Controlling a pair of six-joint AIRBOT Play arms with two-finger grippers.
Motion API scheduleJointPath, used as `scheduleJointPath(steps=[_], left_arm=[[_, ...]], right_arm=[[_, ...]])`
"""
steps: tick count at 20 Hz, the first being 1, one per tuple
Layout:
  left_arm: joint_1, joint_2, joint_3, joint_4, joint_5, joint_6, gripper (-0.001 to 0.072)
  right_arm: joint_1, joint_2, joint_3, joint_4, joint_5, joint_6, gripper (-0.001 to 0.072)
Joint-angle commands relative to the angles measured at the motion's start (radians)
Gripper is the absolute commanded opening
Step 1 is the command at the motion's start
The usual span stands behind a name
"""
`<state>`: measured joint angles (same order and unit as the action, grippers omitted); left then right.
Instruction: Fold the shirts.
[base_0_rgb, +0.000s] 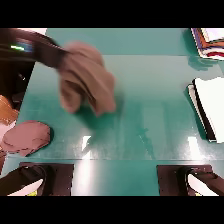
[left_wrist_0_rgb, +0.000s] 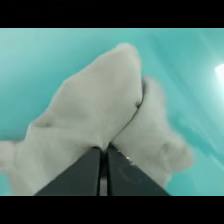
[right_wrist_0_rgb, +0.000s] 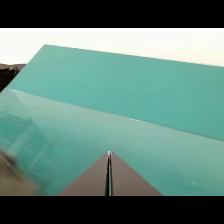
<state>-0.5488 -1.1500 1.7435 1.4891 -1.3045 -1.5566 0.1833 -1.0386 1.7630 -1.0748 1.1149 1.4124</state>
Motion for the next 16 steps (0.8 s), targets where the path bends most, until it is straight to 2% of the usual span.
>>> scheduleJointPath(steps=[1, 2, 3, 4, 6, 8, 10, 13, 16], left_arm=[[-0.214, -0.203, 0.01, -0.035, 0.069, 0.085, 0.0059], [-0.237, -0.245, 0.01, -0.041, 0.096, 0.101, 0.0344], [-0.238, -0.266, 0.01, -0.032, 0.113, 0.098, 0.0539], [-0.223, -0.267, 0.01, 0.006, 0.115, 0.097, 0.0504], [-0.145, -0.247, 0.014, 0.09, 0.093, 0.073, 0.0502], [-0.005, -0.235, 0.013, 0.112, 0.046, 0.056, 0.0502], [0.157, -0.235, -0.027, 0.078, 0.029, 0.017, 0.0502], [0.368, -0.253, -0.173, -0.075, 0.046, 0.02, 0.0503], [0.481, -0.29, -0.345, -0.114, 0.103, 0.021, 0.0502]], right_arm=[[0.0, 0.0, 0.02, 0.0, 0.041, 0.0, 0.0019], [0.0, 0.0, 0.02, 0.0, 0.055, 0.0, 0.0019], [0.0, 0.0, 0.02, -0.001, 0.068, 0.0, 0.002], [0.0, 0.0, 0.02, -0.001, 0.079, 0.0, 0.0019], [0.0, 0.0, 0.02, -0.001, 0.085, 0.0, 0.0019], [0.0, 0.0, 0.02, -0.002, 0.085, 0.0, 0.002], [0.0, 0.0, 0.02, -0.001, 0.085, 0.0, 0.0019], [0.0, 0.0, 0.02, -0.001, 0.085, 0.0, 0.0019], [0.0, -0.001, 0.019, -0.001, 0.085, 0.0, 0.0019]])
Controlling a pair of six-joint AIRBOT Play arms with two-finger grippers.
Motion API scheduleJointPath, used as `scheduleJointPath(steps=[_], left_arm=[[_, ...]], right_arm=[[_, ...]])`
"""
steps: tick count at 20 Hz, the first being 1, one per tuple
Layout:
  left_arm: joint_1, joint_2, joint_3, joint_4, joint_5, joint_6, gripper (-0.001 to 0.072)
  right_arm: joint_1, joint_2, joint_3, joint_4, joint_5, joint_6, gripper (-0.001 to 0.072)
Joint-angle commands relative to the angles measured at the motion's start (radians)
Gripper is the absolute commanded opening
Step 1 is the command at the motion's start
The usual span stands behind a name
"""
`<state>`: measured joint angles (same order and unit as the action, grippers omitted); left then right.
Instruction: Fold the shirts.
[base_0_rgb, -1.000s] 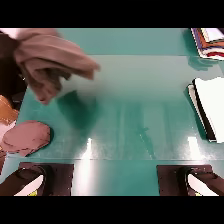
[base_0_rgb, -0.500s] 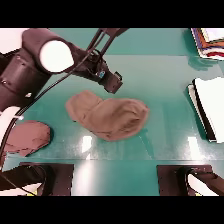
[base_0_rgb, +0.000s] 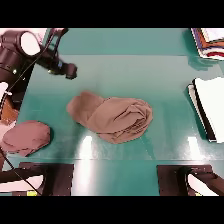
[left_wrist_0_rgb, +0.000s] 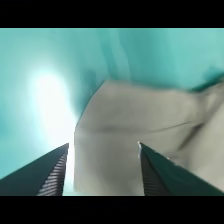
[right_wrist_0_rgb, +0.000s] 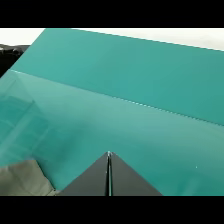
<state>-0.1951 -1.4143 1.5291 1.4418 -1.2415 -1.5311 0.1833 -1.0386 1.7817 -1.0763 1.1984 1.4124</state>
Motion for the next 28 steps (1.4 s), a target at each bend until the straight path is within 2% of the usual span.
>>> scheduleJointPath(steps=[1, 3, 5, 8, 10, 16, 17, 18, 19, 22, 25, 26, 27, 28], left_arm=[[0.151, -0.045, -0.176, -0.066, 0.063, -0.005, 0.0503], [0.177, -0.093, -0.225, -0.072, 0.082, 0.004, 0.0502], [0.179, -0.143, -0.234, -0.113, 0.079, 0.05, 0.0502], [0.177, -0.185, -0.234, -0.259, 0.098, 0.118, 0.0503], [0.177, -0.204, -0.235, -0.312, 0.098, 0.126, 0.0502], [0.147, -0.211, -0.235, -0.324, 0.085, 0.153, 0.0501], [0.142, -0.21, -0.235, -0.321, 0.086, 0.152, 0.044], [0.142, -0.21, -0.233, -0.322, 0.086, 0.152, 0.015], [0.145, -0.21, -0.222, -0.321, 0.073, 0.15, 0.0032], [0.159, -0.169, -0.156, -0.316, 0.052, 0.151, 0.0026], [0.159, -0.107, -0.092, -0.31, 0.075, 0.151, 0.0027], [0.159, -0.098, -0.076, -0.316, 0.074, 0.151, 0.0027], [0.159, -0.093, -0.065, -0.317, 0.074, 0.151, 0.0027], [0.158, -0.09, -0.064, -0.319, 0.075, 0.151, 0.0027]], right_arm=[[0.0, 0.0, -0.003, 0.001, 0.0, 0.0, 0.0019], [0.0, 0.0, -0.027, 0.002, 0.0, 0.0, 0.0019], [0.0, 0.0, -0.058, 0.004, 0.0, 0.0, 0.002], [0.0, 0.0, -0.095, 0.004, -0.011, 0.0, 0.002], [0.0, 0.0, -0.119, 0.003, -0.014, 0.0, 0.0019], [0.0, 0.0, -0.185, 0.003, -0.012, 0.0, 0.0019], [0.0, 0.0, -0.201, 0.003, -0.006, 0.0, 0.0019], [-0.005, 0.0, -0.22, 0.004, 0.01, 0.001, 0.0019], [-0.018, 0.0, -0.241, 0.004, 0.043, 0.002, 0.0019], [-0.093, 0.011, -0.371, 0.003, 0.154, 0.064, 0.002], [-0.172, 0.048, -0.614, 0.003, 0.148, 0.064, 0.002], [-0.196, 0.055, -0.715, 0.005, 0.128, 0.064, 0.004], [-0.209, 0.051, -0.807, 0.013, 0.105, 0.064, 0.0233], [-0.212, 0.038, -0.898, 0.021, 0.072, 0.064, 0.0472]])
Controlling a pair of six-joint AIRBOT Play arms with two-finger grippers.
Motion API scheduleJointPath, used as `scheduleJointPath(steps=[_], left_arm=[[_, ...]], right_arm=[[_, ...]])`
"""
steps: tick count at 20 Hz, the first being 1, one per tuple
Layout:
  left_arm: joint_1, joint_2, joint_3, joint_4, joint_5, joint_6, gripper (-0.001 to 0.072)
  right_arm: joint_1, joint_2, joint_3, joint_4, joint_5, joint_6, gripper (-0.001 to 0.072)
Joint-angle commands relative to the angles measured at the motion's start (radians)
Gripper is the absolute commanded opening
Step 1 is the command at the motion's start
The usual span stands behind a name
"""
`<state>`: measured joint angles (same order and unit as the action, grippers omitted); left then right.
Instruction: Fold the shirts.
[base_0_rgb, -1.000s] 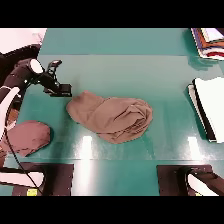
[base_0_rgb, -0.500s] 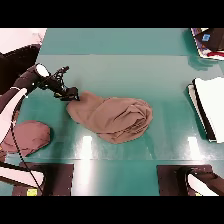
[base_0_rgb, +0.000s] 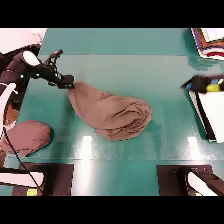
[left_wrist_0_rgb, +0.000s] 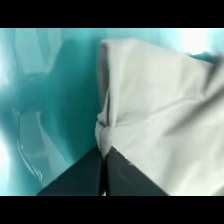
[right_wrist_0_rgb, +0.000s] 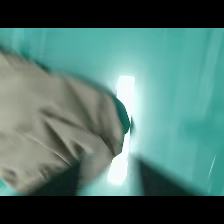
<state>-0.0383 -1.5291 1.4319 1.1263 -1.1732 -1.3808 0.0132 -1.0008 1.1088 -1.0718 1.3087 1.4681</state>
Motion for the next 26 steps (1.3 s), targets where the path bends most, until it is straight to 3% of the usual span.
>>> scheduleJointPath(steps=[1, 7, 9, 12, 14, 15, 18, 26], left_arm=[[0.002, 0.025, 0.032, -0.005, 0.005, 0.0, 0.0027], [0.002, 0.025, 0.032, -0.005, -0.021, -0.001, 0.0027], [0.002, 0.025, 0.032, -0.005, -0.021, -0.001, 0.0027], [0.002, 0.025, 0.032, -0.005, -0.02, -0.001, 0.0027], [0.002, 0.026, 0.033, -0.005, -0.023, -0.002, 0.0026], [0.002, 0.029, 0.033, -0.005, -0.024, -0.003, 0.0026], [0.002, 0.097, 0.06, 0.004, -0.007, -0.008, 0.0025], [0.002, 0.494, 0.366, 0.017, 0.006, -0.013, 0.0026]], right_arm=[[-0.041, -0.022, -0.298, 0.042, -0.077, 0.005, 0.0506], [0.087, -0.263, -0.381, 0.301, -0.315, -0.143, 0.0498], [0.137, -0.338, -0.327, 0.302, -0.322, -0.145, 0.043], [0.196, -0.431, -0.23, 0.29, -0.32, -0.15, 0.0423], [0.217, -0.468, -0.172, 0.257, -0.311, -0.15, 0.0098], [0.217, -0.471, -0.148, 0.24, -0.31, -0.151, 0.0018], [0.19, -0.399, -0.051, 0.174, -0.285, -0.151, 0.0018], [0.005, 0.061, 0.307, 0.074, -0.183, -0.151, 0.0017]])
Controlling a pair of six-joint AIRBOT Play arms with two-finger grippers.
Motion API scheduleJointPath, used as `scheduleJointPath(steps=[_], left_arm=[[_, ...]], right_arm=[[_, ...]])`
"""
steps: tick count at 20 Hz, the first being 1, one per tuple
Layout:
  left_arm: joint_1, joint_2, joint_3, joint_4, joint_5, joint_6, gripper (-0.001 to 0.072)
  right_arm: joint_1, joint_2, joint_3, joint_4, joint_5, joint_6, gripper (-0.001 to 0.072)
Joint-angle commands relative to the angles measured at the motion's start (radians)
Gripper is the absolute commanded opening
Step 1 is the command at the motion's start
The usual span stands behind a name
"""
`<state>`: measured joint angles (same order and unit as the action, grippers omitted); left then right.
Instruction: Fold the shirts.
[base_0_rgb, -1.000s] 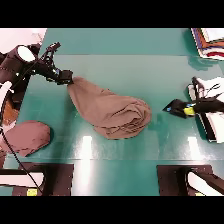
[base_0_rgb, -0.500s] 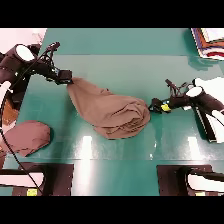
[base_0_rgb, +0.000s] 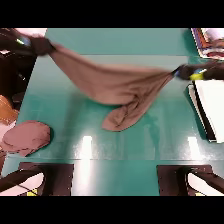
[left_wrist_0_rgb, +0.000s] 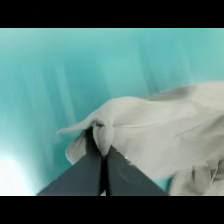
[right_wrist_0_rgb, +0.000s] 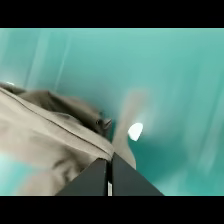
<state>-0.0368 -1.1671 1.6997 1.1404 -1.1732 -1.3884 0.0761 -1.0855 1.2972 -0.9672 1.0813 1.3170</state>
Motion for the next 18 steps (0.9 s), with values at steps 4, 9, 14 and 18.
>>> scheduleJointPath(steps=[4, 9, 14, 18], left_arm=[[0.0, 0.306, 0.181, 0.003, 0.037, -0.044, 0.0026], [0.0, 0.352, 0.33, 0.001, 0.031, -0.098, 0.0025], [0.0, 0.302, 0.322, 0.076, 0.024, -0.096, 0.0025], [0.0, 0.148, 0.209, 0.12, -0.042, -0.096, 0.0026]], right_arm=[[-0.145, 0.293, 0.275, -0.031, 0.124, 0.0, 0.0017], [-0.259, 0.342, 0.476, -0.03, 0.185, 0.0, 0.0016], [-0.285, 0.217, 0.669, -0.02, 0.287, 0.019, 0.0016], [-0.182, 0.012, 0.697, -0.032, 0.383, 0.056, 0.0016]])
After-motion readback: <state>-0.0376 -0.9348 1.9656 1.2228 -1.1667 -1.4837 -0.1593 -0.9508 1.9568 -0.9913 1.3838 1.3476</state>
